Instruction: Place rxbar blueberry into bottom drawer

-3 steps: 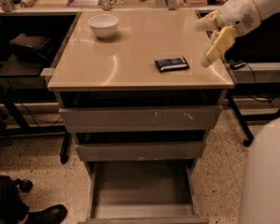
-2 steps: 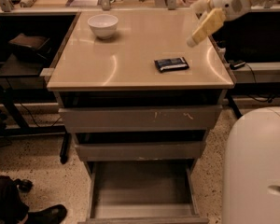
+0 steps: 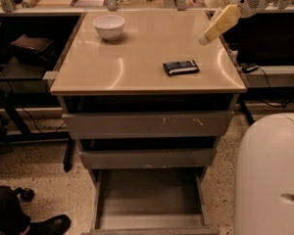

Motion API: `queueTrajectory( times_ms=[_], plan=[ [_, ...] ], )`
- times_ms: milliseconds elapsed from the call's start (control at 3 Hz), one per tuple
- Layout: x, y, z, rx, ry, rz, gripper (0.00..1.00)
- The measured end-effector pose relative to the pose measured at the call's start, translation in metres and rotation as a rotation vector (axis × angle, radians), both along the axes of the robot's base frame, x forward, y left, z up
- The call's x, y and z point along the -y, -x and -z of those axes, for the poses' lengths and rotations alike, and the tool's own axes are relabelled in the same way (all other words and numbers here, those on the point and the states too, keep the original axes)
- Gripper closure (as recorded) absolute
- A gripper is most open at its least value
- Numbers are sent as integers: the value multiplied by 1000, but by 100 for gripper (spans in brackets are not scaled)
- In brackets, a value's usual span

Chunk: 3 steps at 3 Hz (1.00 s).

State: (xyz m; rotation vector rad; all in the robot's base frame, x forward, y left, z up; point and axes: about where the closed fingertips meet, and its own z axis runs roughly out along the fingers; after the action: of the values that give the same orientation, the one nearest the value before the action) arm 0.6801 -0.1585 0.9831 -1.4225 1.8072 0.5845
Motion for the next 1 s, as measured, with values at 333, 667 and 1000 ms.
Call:
queueTrajectory(
  times_ms=[333,667,1000],
  plan=[
    [5,-20,12,-4,-18,73,0],
    [13,-49,28,4,-9,187,0],
    [23,-74,44,20,12,279,0]
  ],
)
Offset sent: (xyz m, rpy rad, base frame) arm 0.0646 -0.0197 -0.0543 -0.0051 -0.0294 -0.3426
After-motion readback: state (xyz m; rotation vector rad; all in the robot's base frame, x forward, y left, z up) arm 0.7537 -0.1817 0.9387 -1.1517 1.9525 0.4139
